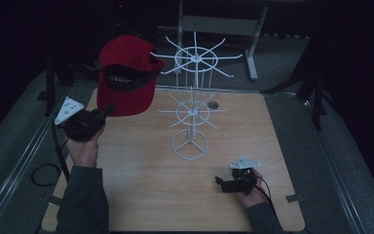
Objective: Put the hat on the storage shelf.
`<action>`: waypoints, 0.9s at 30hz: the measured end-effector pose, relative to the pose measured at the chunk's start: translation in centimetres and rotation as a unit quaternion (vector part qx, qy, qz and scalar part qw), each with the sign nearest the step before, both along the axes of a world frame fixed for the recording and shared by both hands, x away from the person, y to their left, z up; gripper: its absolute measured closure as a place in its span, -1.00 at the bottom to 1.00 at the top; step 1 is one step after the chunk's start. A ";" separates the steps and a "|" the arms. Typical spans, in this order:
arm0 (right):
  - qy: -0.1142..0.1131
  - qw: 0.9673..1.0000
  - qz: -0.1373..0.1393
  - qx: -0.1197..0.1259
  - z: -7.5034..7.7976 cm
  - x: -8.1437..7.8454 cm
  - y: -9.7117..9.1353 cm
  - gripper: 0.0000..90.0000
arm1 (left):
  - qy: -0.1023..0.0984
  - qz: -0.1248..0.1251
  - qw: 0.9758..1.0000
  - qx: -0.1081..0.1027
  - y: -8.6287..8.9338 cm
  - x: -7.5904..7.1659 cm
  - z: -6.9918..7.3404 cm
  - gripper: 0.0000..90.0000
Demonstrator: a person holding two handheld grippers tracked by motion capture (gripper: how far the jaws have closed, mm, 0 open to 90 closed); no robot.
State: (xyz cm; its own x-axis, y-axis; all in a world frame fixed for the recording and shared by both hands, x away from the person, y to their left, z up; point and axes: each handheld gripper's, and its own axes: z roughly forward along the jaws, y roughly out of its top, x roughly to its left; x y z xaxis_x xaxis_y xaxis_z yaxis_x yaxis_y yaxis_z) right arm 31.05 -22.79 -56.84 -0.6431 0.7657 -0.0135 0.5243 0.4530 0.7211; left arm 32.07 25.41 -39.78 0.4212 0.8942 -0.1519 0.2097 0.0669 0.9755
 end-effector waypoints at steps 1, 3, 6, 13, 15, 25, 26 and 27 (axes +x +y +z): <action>0.000 1.000 0.000 0.000 0.0 0.0 0.0 -0.71 | -0.001 0.000 1.000 -0.003 0.0 0.0 0.1 0.91; 0.000 1.000 0.000 0.000 0.0 0.0 0.0 -0.71 | -0.003 0.001 1.000 -0.005 0.0 0.0 0.4 0.91; 0.000 1.000 0.000 0.000 0.0 0.0 0.0 -0.71 | -0.005 0.001 1.000 -0.003 -0.1 0.1 0.8 0.91; 0.000 1.000 0.000 0.000 0.0 0.0 0.0 -0.71 | -0.007 0.004 1.000 -0.011 -0.1 0.5 1.4 0.91; 0.000 1.000 0.000 0.000 0.0 0.0 0.0 -0.71 | -0.009 0.005 1.000 -0.018 -0.2 0.6 1.5 0.91; 0.000 1.000 0.000 0.000 0.0 0.0 0.0 -0.71 | -0.010 0.007 0.999 -0.033 -0.4 1.3 2.0 0.91; 0.000 1.000 0.000 0.000 0.0 0.0 0.0 -0.71 | -0.010 0.007 0.999 -0.036 -0.4 1.3 2.1 0.91; 0.000 1.000 0.000 0.000 0.0 0.0 0.0 -0.71 | -0.011 0.008 0.999 -0.038 -0.5 1.4 2.1 0.91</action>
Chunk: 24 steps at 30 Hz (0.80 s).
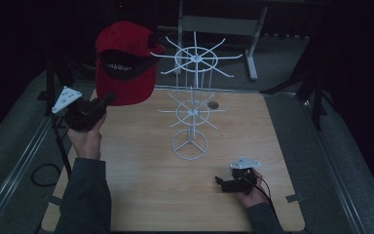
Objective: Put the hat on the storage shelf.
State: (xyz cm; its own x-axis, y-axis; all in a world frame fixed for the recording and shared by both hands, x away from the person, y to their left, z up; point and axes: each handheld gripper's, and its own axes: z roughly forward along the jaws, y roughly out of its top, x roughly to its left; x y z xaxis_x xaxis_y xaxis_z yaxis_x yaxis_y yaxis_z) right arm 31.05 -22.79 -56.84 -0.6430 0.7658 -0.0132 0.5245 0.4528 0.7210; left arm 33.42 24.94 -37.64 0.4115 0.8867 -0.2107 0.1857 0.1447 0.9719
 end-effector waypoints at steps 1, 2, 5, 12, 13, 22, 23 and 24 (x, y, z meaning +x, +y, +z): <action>0.000 1.000 0.000 0.000 0.0 0.0 0.0 -0.71 | -0.001 0.000 1.000 -0.001 0.0 0.0 0.1 0.91; 0.000 1.000 0.000 0.000 0.0 0.0 0.0 -0.71 | -0.002 0.000 1.000 -0.002 -0.1 0.0 0.1 0.91; 0.000 1.000 0.000 0.000 0.0 0.0 0.0 -0.71 | -0.003 0.000 1.000 -0.003 -0.1 0.0 0.3 0.91; 0.000 1.000 0.000 0.000 0.0 0.0 0.0 -0.71 | -0.009 0.003 1.000 -0.007 -0.1 0.1 0.8 0.91; 0.000 1.000 0.000 0.000 0.0 0.0 0.0 -0.71 | -0.010 0.003 1.000 -0.006 -0.1 0.1 0.9 0.91; 0.000 1.000 0.000 0.000 0.0 0.0 0.0 -0.71 | -0.022 0.000 1.000 -0.012 -0.3 -0.2 1.6 0.90; 0.000 1.000 0.000 0.000 0.0 0.0 0.0 -0.71 | -0.022 0.000 1.000 -0.012 -0.3 -0.2 1.6 0.91; 0.000 1.000 0.000 0.000 0.0 0.0 0.0 -0.71 | -0.022 0.000 1.000 -0.012 -0.3 -0.2 1.6 0.91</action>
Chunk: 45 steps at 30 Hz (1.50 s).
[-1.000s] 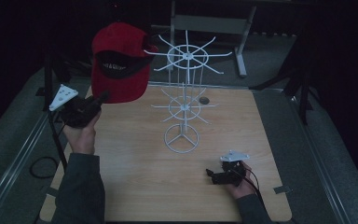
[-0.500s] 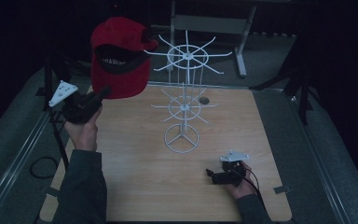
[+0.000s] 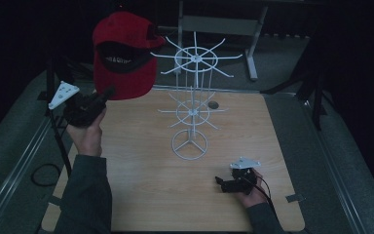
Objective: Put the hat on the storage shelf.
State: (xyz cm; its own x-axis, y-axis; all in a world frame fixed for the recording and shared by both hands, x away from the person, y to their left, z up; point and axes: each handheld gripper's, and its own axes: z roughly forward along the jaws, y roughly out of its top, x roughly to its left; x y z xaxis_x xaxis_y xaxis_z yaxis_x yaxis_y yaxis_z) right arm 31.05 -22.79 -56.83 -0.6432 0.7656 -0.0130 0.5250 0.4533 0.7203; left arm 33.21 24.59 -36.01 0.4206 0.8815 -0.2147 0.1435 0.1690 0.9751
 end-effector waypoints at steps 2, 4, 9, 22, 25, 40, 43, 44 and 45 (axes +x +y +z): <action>0.000 1.000 0.000 0.000 0.0 0.0 0.0 -0.71 | -0.007 -0.002 1.000 0.001 0.0 -0.3 0.3 0.90; 0.000 1.000 0.000 0.000 0.0 0.0 0.0 -0.71 | -0.008 0.000 1.000 0.000 0.0 -0.4 0.6 0.90; 0.000 1.000 0.000 0.000 0.0 0.0 0.0 -0.71 | -0.012 0.003 1.000 0.000 -0.1 -0.3 0.9 0.90; 0.000 1.000 0.000 0.000 0.0 0.0 0.0 -0.71 | -0.016 -0.002 1.000 -0.009 -1.0 0.1 1.3 0.90; 0.000 1.000 0.000 0.000 0.0 0.0 0.0 -0.71 | -0.015 0.001 1.000 -0.013 -1.0 0.2 1.3 0.90; 0.000 1.000 0.000 0.000 0.0 0.0 0.0 -0.71 | -0.015 -0.007 1.000 -0.021 -1.1 0.6 1.6 0.90; 0.000 1.000 0.000 0.000 0.0 0.0 0.0 -0.71 | -0.017 -0.011 1.000 -0.019 -1.2 0.7 1.8 0.90; 0.000 1.000 0.000 0.000 0.0 0.0 0.0 -0.71 | -0.018 -0.013 1.000 -0.018 -1.3 0.7 1.9 0.90; 0.000 1.000 0.000 0.000 0.0 0.0 0.0 -0.71 | -0.021 -0.015 1.000 -0.018 -1.4 0.7 1.9 0.90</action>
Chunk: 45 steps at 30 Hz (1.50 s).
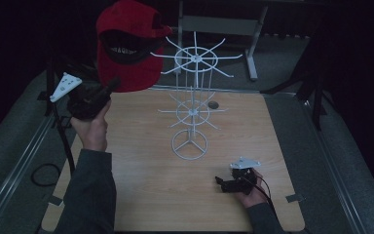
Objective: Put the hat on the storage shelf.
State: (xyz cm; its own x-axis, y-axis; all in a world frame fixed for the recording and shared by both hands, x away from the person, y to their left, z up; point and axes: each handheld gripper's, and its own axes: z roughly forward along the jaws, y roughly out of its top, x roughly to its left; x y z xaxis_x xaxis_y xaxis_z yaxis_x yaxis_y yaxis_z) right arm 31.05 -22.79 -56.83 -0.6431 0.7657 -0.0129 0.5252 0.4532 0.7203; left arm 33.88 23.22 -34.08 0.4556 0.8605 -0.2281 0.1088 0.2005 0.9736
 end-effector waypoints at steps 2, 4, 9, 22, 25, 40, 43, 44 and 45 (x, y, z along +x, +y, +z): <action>0.000 1.000 0.000 0.000 0.0 0.0 0.0 -0.71 | -0.003 -0.003 1.000 0.001 -0.1 0.0 0.1 0.90; 0.000 1.000 0.000 0.000 0.0 0.0 0.0 -0.71 | -0.006 -0.007 1.000 0.003 -0.2 -0.1 0.1 0.90; 0.000 1.000 0.000 0.000 0.0 0.0 0.0 -0.71 | -0.008 -0.014 1.000 0.006 -0.2 -0.4 0.1 0.90; 0.000 1.000 0.000 0.000 0.0 0.0 0.0 -0.71 | -0.003 -0.050 0.999 -0.018 1.1 -0.8 -1.0 0.90; 0.000 1.000 0.000 0.000 0.0 0.0 0.0 -0.71 | -0.002 -0.059 0.998 -0.018 1.2 -0.9 -1.5 0.90; 0.000 1.000 0.000 0.000 0.0 0.0 0.0 -0.71 | 0.012 -0.065 0.998 -0.009 2.0 -0.7 -3.9 0.90; 0.000 1.000 -0.001 0.000 0.0 0.0 0.0 -0.71 | 0.016 -0.066 0.998 -0.007 2.1 -0.6 -4.6 0.90; 0.000 1.000 -0.001 0.000 0.0 0.0 0.0 -0.71 | 0.016 -0.066 0.998 -0.007 2.1 -0.6 -4.6 0.90; 0.000 1.000 0.000 0.000 0.0 0.0 0.0 -0.71 | 0.016 -0.066 0.998 -0.007 2.1 -0.6 -4.6 0.90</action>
State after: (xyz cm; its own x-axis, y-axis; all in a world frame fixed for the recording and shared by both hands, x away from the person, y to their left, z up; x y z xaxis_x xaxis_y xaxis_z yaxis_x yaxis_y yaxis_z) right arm 31.05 -22.78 -56.84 -0.6424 0.7663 -0.0126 0.5255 0.4523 0.7206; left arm 33.24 25.30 -38.70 0.5566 0.7904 -0.2559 0.1663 0.1958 0.9664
